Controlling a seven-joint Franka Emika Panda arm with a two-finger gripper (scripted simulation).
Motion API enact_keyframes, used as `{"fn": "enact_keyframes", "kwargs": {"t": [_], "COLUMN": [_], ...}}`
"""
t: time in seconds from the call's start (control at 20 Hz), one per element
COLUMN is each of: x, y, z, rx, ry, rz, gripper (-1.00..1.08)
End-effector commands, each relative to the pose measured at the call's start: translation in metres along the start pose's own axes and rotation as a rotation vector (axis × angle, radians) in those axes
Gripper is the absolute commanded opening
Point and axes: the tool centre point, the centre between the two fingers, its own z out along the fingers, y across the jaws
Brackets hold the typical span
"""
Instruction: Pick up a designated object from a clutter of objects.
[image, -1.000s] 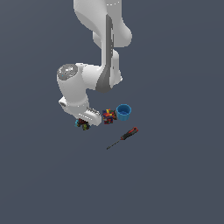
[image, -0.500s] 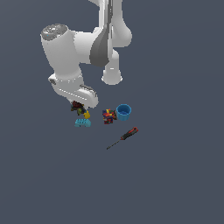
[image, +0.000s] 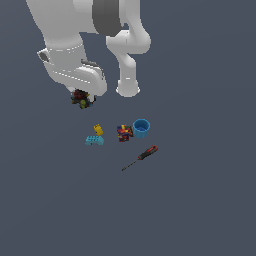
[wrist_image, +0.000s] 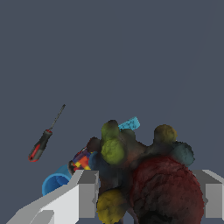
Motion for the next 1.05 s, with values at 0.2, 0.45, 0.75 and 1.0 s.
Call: {"fn": "enact_keyframes", "kwargs": {"t": [0.2,0.45,0.75,1.0], "x": [-0.007,-0.009,-0.010,-0.009], "y": [0.008,0.012,0.015,0.015], "z": [-0.062,-0.097,-0.120,-0.126], "rx": [0.000,0.000,0.000,0.000], "ry": [-0.001,-0.001,-0.002,-0.002], "rz": [0.000,-0.001,-0.002,-0.002], "gripper": [-1.00,-1.00,-1.00,-1.00]}}
